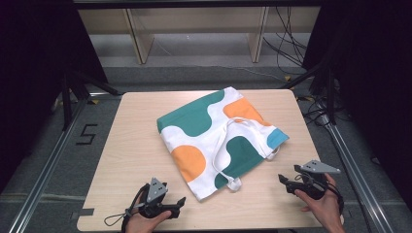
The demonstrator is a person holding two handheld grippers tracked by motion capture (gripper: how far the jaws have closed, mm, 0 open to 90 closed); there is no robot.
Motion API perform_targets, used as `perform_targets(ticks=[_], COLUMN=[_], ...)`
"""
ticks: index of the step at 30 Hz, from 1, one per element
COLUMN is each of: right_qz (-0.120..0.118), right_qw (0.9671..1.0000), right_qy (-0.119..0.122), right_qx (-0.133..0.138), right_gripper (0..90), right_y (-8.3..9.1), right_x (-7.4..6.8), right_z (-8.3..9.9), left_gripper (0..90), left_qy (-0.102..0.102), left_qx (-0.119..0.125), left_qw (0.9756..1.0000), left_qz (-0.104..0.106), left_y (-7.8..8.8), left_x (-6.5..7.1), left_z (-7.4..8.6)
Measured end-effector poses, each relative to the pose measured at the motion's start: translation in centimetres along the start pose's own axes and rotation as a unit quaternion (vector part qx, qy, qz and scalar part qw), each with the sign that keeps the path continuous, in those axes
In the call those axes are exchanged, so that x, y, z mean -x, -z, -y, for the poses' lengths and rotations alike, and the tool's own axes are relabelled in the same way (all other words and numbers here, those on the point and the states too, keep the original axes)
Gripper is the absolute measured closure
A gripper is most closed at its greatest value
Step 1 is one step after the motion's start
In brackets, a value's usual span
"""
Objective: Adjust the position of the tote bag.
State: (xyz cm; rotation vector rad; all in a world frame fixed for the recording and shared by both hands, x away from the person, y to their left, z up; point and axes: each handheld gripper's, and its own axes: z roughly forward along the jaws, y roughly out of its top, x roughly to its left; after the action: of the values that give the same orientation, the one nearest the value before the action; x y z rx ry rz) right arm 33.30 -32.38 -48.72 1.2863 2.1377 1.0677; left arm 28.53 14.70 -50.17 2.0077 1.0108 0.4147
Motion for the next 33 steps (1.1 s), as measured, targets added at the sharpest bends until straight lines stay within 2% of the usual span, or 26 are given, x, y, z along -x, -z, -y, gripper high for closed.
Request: perform_targets(ticks=[1,2,3,4,6,7,8,9,10,11,12,13,15,17,18,19,21,22,23,24,27,28,30,31,32,33], right_qz=[-0.017,-0.022,-0.017,-0.004,0.003,0.006,0.006,0.003,0.001,0.001,-0.003,-0.002,0.006,-0.001,-0.002,0.001,0.011,0.006,0.011,0.011,0.011,0.008,0.014,0.012,0.01,0.01], right_qw=[0.9998,0.9998,0.9998,1.0,0.9999,0.9997,0.9998,0.9999,0.9999,0.9999,0.9994,0.9998,0.9995,0.9993,0.9998,0.9998,0.9996,0.9999,0.9995,0.9997,0.9996,0.9998,0.9997,0.9993,0.9998,0.9998], right_qy=[-0.002,-0.003,-0.004,-0.006,-0.001,-0.017,-0.007,-0.004,-0.01,-0.01,-0.033,-0.019,-0.032,-0.038,-0.022,-0.018,-0.026,-0.013,-0.029,-0.023,-0.025,-0.017,-0.017,-0.035,-0.018,-0.018], right_qx=[0.005,0.003,0.008,0.007,0.015,0.013,0.015,0.014,0.01,0.01,0.008,0.011,0.005,0.005,0.003,0.008,0.004,0.007,0.001,0.002,0.004,0.007,0.007,-0.003,-0.001,-0.001], right_gripper=[24.5,24.5,24.5,24.2,23.7,23.1,23.0,23.8,25.5,25.5,26.2,26.2,26.3,26.3,26.6,26.9,26.9,26.9,26.9,26.9,26.9,26.9,26.9,26.8,26.7,26.7], right_y=[0.0,0.1,0.0,-0.1,-0.1,-0.1,-0.1,-0.1,0.0,0.0,0.1,0.0,0.0,0.0,0.0,-0.1,-0.2,-0.2,-0.2,-0.2,-0.1,-0.1,-0.2,0.0,-0.1,-0.1], right_x=[0.0,0.1,0.0,0.0,0.1,-0.2,0.0,0.1,0.0,0.0,-0.3,0.0,-0.2,-0.3,0.0,-0.1,-0.4,-0.1,-0.4,-0.3,-0.2,0.1,0.2,-0.1,0.2,0.2], right_z=[0.0,0.0,0.0,-0.1,-0.1,0.0,-0.1,-0.1,-0.1,-0.1,-0.2,-0.2,-0.3,-0.4,-0.4,-0.4,-0.4,-0.4,-0.4,-0.3,-0.3,-0.3,-0.3,-0.3,-0.3,-0.3], left_gripper=[16.1,16.2,16.4,16.4,16.4,16.4,16.5,16.6,16.8,17.1,17.7,18.0,19.1,20.1,20.5,20.6,20.6,20.6,20.3,20.1,20.4,20.8,23.8,24.5,24.8,25.6], left_qy=[0.003,0.011,0.009,0.018,0.02,-0.001,0.016,0.022,0.027,0.027,0.028,0.033,0.028,0.026,0.024,0.021,-0.006,-0.011,-0.024,-0.031,-0.041,-0.043,-0.071,-0.075,-0.078,-0.078], left_qx=[0.0,0.003,0.009,0.015,0.016,0.006,0.017,0.019,0.033,0.033,0.032,0.043,0.043,0.053,0.053,0.059,0.052,0.054,0.052,0.051,0.048,0.047,0.023,0.018,0.01,0.01], left_qw=[1.0,0.9999,0.9999,0.9997,0.9996,0.9999,0.9997,0.9995,0.9988,0.9988,0.9986,0.9979,0.998,0.9973,0.9974,0.9967,0.9968,0.9967,0.9968,0.9964,0.9962,0.9962,0.9957,0.9953,0.9952,0.9952], left_qz=[0.006,0.006,0.008,0.008,0.009,0.01,0.01,0.012,0.025,0.025,0.031,0.037,0.036,0.044,0.043,0.051,0.061,0.06,0.057,0.059,0.06,0.059,0.055,0.059,0.057,0.057], left_y=[0.0,-0.1,-0.2,-0.2,-0.2,-0.1,-0.2,-0.3,-0.4,-0.4,-0.3,-0.5,-0.5,-0.7,-0.8,-1.0,-1.4,-1.7,-2.0,-2.4,-3.0,-3.4,-4.4,-4.7,-5.0,-5.0], left_x=[0.0,0.2,0.3,0.4,0.5,0.2,0.5,0.5,0.6,0.6,0.6,0.8,0.9,1.2,1.4,1.6,2.0,2.3,2.5,2.9,3.5,4.0,4.6,4.7,4.8,4.8], left_z=[0.0,0.0,0.0,0.0,-0.1,-0.2,-0.2,-0.3,-0.3,-0.3,-0.5,-0.7,-0.7,-1.0,-1.2,-1.4,-2.0,-2.4,-2.7,-3.0,-3.5,-3.7,-3.9,-3.9,-3.9,-3.9])
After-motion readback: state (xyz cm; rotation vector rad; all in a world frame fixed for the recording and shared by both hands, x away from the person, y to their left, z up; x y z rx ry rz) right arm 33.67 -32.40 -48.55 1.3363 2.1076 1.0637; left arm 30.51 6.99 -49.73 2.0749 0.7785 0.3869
